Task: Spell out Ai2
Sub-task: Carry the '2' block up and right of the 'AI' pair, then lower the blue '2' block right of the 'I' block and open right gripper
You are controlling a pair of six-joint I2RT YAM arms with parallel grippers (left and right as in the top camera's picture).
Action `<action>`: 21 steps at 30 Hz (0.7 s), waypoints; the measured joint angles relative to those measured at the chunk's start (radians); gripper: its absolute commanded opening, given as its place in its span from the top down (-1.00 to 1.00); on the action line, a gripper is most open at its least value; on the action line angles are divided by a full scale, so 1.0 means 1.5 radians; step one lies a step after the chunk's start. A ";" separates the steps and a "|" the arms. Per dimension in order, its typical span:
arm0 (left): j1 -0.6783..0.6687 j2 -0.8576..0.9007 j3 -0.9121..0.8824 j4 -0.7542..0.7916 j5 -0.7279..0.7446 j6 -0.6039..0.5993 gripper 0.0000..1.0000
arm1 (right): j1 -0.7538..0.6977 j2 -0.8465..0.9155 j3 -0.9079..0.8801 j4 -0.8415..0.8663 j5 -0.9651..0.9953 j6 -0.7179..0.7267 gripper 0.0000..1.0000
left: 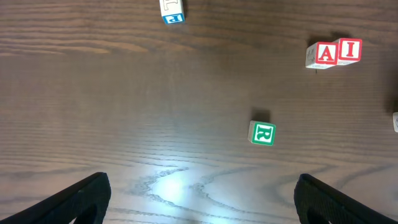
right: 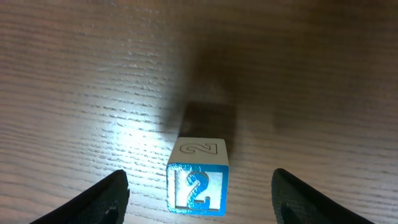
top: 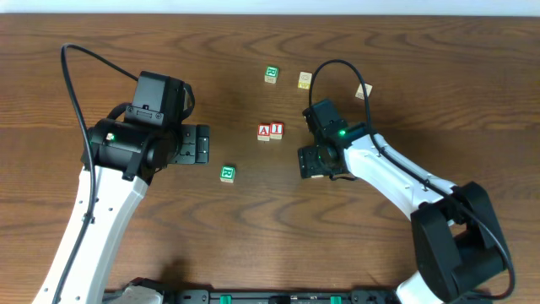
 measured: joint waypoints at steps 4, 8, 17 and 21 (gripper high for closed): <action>0.000 0.000 0.000 0.000 0.000 0.000 -0.91 | 0.000 0.000 -0.002 0.019 0.000 0.000 -0.47; 0.000 0.000 0.000 0.000 0.000 0.000 -0.91 | -0.002 0.000 -0.024 0.044 -0.006 0.000 -0.48; 0.000 0.000 0.000 -0.001 0.000 0.000 -0.91 | -0.004 0.000 -0.035 0.034 -0.011 0.006 0.30; 0.000 0.000 0.000 -0.001 0.000 0.000 -0.91 | -0.004 0.000 -0.035 0.034 -0.012 0.002 0.42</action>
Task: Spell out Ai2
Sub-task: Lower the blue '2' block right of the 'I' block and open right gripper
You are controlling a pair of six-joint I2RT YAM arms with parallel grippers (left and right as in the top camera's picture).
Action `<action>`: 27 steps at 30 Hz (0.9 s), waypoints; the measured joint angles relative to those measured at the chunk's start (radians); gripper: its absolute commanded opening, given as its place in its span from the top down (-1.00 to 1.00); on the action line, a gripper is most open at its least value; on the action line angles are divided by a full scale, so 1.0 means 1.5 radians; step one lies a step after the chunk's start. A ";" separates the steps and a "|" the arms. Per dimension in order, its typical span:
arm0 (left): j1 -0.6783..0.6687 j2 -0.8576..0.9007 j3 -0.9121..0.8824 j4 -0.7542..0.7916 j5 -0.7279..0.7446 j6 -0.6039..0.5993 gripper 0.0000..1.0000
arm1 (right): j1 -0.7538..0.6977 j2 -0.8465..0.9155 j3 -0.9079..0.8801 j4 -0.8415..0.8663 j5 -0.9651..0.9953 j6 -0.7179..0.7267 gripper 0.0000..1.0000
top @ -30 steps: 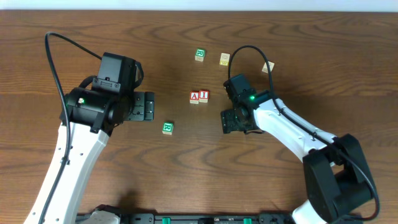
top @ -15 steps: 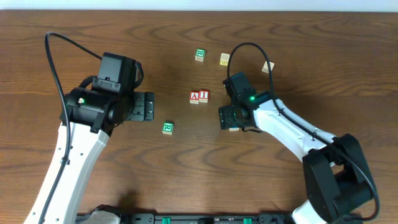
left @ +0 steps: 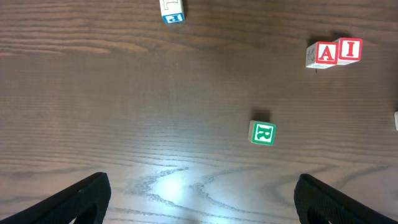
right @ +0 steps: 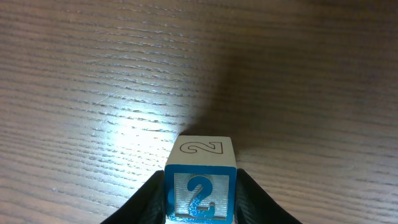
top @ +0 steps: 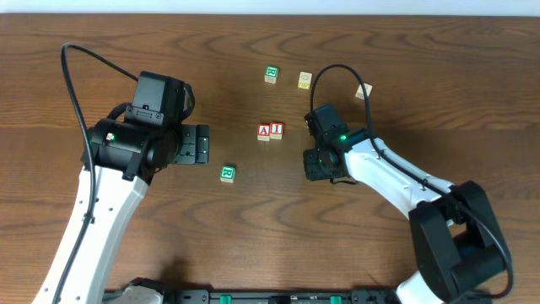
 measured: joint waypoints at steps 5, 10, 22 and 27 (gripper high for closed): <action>0.000 0.000 0.000 0.000 0.000 0.000 -0.91 | -0.006 0.000 0.000 0.016 0.000 0.003 0.39; 0.000 0.000 0.000 0.000 0.000 0.000 -0.91 | -0.033 0.006 0.002 0.037 0.000 0.003 0.46; 0.000 0.000 0.000 0.000 0.000 0.000 -0.91 | -0.042 0.115 0.149 0.011 -0.018 0.003 0.45; 0.000 0.000 0.000 0.000 0.000 0.000 -0.91 | -0.042 0.152 0.204 0.003 -0.028 0.003 0.45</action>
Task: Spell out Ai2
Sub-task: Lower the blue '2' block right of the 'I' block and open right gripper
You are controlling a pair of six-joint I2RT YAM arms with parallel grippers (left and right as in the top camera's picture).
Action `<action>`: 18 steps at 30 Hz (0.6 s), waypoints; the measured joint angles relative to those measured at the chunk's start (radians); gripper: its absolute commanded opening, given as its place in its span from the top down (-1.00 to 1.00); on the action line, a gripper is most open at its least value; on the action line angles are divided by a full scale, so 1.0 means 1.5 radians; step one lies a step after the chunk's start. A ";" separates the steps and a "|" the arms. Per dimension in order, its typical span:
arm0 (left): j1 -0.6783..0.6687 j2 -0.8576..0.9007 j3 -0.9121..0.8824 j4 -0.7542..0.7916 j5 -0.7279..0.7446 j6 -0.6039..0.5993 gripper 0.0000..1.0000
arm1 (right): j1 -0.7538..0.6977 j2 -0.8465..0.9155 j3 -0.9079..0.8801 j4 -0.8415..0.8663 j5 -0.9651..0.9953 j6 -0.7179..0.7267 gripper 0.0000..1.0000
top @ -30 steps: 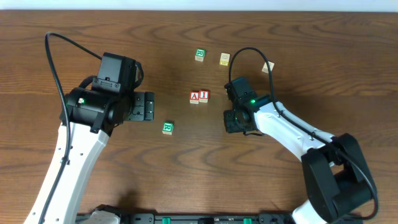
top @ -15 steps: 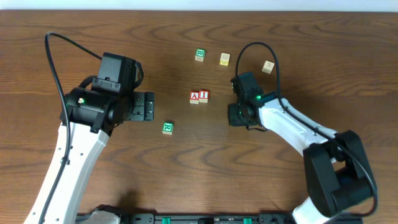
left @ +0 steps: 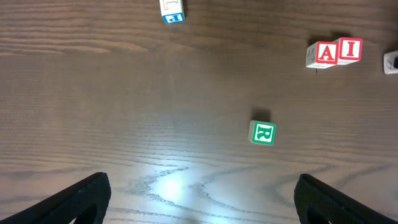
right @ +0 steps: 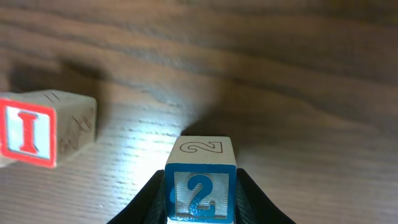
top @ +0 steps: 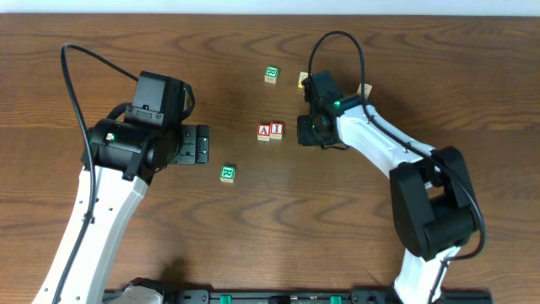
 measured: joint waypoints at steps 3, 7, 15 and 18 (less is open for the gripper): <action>0.000 0.000 0.000 0.000 0.000 0.000 -0.91 | 0.001 0.003 0.018 -0.002 -0.008 0.001 0.42; 0.000 0.000 0.000 0.000 0.000 0.000 -0.91 | 0.006 0.003 0.040 -0.001 -0.014 0.003 0.42; 0.000 0.000 0.000 0.000 0.000 0.000 -0.91 | 0.018 0.004 0.043 -0.004 -0.022 0.003 0.42; 0.000 0.000 0.000 0.000 0.000 0.000 -0.91 | 0.019 0.010 0.043 -0.004 -0.022 0.003 0.42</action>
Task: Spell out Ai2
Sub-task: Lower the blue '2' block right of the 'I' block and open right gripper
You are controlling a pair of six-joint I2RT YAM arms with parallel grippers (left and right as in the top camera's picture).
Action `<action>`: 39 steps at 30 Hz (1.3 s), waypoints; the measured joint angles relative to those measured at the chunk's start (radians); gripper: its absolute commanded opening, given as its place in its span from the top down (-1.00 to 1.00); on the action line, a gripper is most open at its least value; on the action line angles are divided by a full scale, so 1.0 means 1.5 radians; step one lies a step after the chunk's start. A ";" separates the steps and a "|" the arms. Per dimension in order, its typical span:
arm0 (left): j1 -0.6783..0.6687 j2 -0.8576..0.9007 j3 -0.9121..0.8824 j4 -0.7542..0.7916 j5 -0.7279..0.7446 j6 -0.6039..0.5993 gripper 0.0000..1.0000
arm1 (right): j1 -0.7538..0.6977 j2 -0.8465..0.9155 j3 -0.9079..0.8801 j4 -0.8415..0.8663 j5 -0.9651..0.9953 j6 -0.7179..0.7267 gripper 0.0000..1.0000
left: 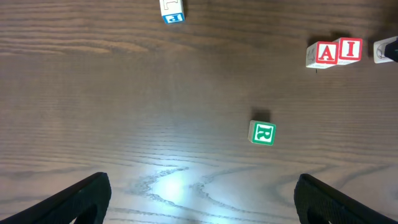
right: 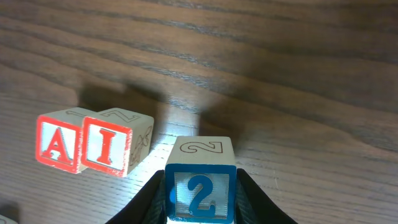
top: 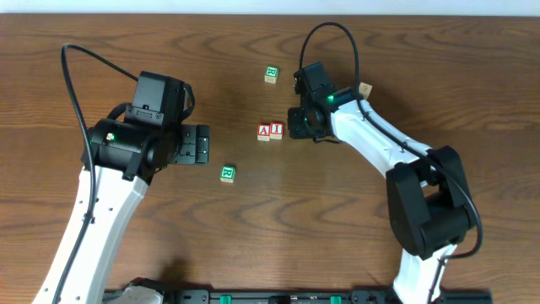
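The red A block [right: 57, 142] and red I block [right: 109, 148] stand side by side on the brown table; the overhead view shows them as A [top: 264, 131] and I [top: 277, 129]. My right gripper [right: 200, 199] is shut on the blue 2 block [right: 200, 193], held just right of the I block; from above that gripper [top: 300, 125] hides the 2 block. My left gripper [left: 202, 199] is open over bare wood, far left of the row [top: 201, 145].
A green R block [top: 227, 173] lies between the arms, also seen at block [left: 262, 133]. Another green block [top: 271, 74] and a tan block [top: 364, 89] lie at the back. A blue-edged block [left: 172, 10] sits at the left wrist view's top.
My right gripper carried the 2 block further left, closer to the I block; both red blocks now show in its view. The left arm stayed put.
My right gripper stood open around the 2 block lower right of the red pair. It then shut on the block. After that it held it near the I block, and now it holds it just right of the I.
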 measured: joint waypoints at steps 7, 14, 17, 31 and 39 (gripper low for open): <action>0.000 0.000 0.000 0.000 0.000 0.000 -0.91 | 0.000 0.017 0.000 0.002 0.000 0.001 0.31; 0.000 0.000 0.000 0.000 0.000 0.000 -0.91 | 0.000 0.021 0.000 0.010 -0.001 0.007 0.00; 0.000 0.000 0.000 0.000 0.000 0.000 -0.91 | 0.000 0.022 0.007 -0.002 -0.001 0.007 -0.01; 0.000 0.000 0.000 0.000 0.000 0.000 -0.91 | -0.004 -0.036 0.035 -0.086 0.087 0.007 -0.04; 0.000 0.000 0.000 0.000 0.000 0.000 -0.91 | -0.049 -0.046 0.001 -0.072 0.108 0.007 0.10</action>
